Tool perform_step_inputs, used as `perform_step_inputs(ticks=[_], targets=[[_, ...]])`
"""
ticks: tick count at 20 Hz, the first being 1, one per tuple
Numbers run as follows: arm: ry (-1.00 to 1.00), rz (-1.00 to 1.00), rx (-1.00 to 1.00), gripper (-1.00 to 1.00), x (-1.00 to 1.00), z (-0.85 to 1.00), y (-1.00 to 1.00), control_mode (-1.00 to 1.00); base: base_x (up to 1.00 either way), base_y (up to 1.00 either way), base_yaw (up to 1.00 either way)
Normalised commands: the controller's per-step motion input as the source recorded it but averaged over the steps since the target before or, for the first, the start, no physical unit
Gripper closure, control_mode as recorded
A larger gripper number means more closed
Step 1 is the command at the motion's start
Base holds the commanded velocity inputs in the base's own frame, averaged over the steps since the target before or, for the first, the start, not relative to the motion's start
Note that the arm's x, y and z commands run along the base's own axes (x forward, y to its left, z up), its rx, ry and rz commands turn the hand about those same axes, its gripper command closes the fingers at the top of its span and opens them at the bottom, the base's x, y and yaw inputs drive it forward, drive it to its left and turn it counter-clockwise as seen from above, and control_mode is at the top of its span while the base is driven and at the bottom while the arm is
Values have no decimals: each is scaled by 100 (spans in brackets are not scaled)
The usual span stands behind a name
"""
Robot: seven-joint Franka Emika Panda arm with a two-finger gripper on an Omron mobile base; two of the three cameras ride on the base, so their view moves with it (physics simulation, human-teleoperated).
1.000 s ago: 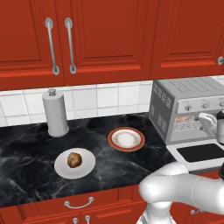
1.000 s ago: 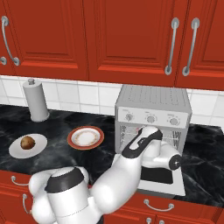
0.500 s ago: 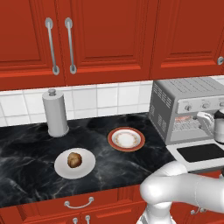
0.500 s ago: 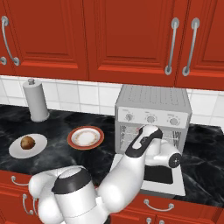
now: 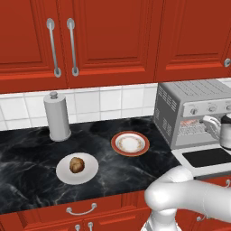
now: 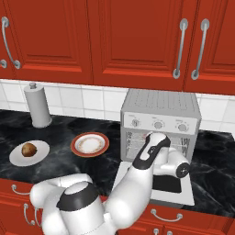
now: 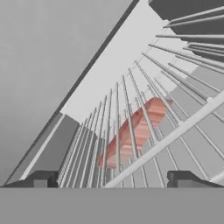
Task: Open the toaster oven door. Place the bread on the top rack in the toaster oven and place the steak on the bottom rack.
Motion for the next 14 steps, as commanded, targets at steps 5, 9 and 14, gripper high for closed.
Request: perform_step_inputs(ticks=[5,9,14], targets=[[-5,-1,0,-100,-4,-27,0,-100,0,0,0],[-6,-1,0,-100,-5,-20,0,-100,0,0,0],[0,-2,0,-100,11,4,0,-100,0,0,0]])
